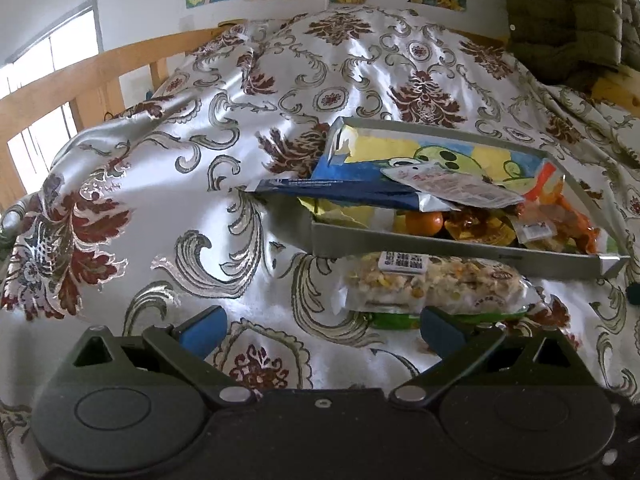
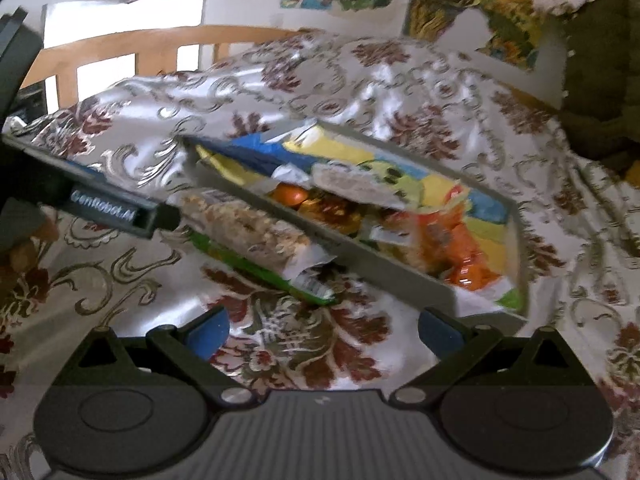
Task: Organize snacks
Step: 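Move both tools toward the nut rice bar and green tube beside the tray, then grasp the green tube with the right tool while the left tool grasps the nut rice bar, then lift the green tube with the right tool while the left tool lifts the rice bar, then carry the green tube over the tray with the right tool while the left tool carries the rice bar in, then open both tools to drop the tube and rice bar into the tray, then lift both tools up and away from the tray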
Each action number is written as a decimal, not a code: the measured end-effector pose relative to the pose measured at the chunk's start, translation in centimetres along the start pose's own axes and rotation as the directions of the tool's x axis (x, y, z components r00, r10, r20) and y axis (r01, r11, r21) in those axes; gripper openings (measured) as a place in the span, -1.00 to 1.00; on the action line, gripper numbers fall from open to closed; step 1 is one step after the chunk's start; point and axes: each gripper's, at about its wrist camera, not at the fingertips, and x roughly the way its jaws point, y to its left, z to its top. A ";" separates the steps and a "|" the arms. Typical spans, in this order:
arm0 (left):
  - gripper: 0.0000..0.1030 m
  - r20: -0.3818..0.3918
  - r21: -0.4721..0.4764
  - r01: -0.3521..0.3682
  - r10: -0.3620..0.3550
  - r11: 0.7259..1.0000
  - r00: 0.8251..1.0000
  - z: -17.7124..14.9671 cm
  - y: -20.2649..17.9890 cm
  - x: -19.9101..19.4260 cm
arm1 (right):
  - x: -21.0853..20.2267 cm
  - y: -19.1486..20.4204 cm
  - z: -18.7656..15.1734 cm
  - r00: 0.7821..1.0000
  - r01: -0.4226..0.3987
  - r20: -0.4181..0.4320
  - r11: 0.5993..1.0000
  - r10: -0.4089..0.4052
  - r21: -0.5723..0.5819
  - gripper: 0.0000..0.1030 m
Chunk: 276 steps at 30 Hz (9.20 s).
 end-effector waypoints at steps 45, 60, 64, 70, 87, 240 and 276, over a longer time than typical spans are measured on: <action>0.87 -0.074 -0.252 0.336 -0.365 0.907 0.928 2.3 2.7 6.3 | 6.2 -0.5 2.1 0.895 -0.429 -0.187 0.898 0.406 -0.101 -0.38; 0.65 -0.098 -0.253 0.357 -0.390 0.899 0.915 2.3 1.7 8.1 | 7.9 1.3 2.2 0.921 -0.385 -0.119 0.914 0.372 -0.124 -0.49; 0.43 -0.091 -0.317 0.365 -0.411 0.876 0.907 2.3 2.5 8.0 | 7.2 2.8 2.3 0.937 -0.341 -0.154 0.917 0.313 -0.208 -0.57; 0.32 -0.101 -0.389 0.350 -0.417 0.852 0.903 1.6 3.1 7.1 | 5.4 4.0 1.8 0.950 -0.286 -0.200 0.928 0.242 -0.239 -0.58; 0.22 -0.143 -0.538 0.227 -0.353 0.812 0.925 -1.6 7.1 1.0 | 0.2 3.1 -1.9 0.941 -0.169 -0.319 0.975 0.116 -0.143 -0.57; 0.99 0.412 -0.132 0.122 -0.057 0.984 0.909 4.6 -3.2 -7.7 | -7.5 -9.3 5.3 0.881 0.058 0.411 0.916 -0.234 0.396 1.00; 0.99 0.322 -0.114 0.023 0.015 0.993 0.947 -5.9 -1.4 -16.0 | -15.1 -2.4 -3.9 0.932 0.095 0.275 0.893 -0.235 0.441 1.00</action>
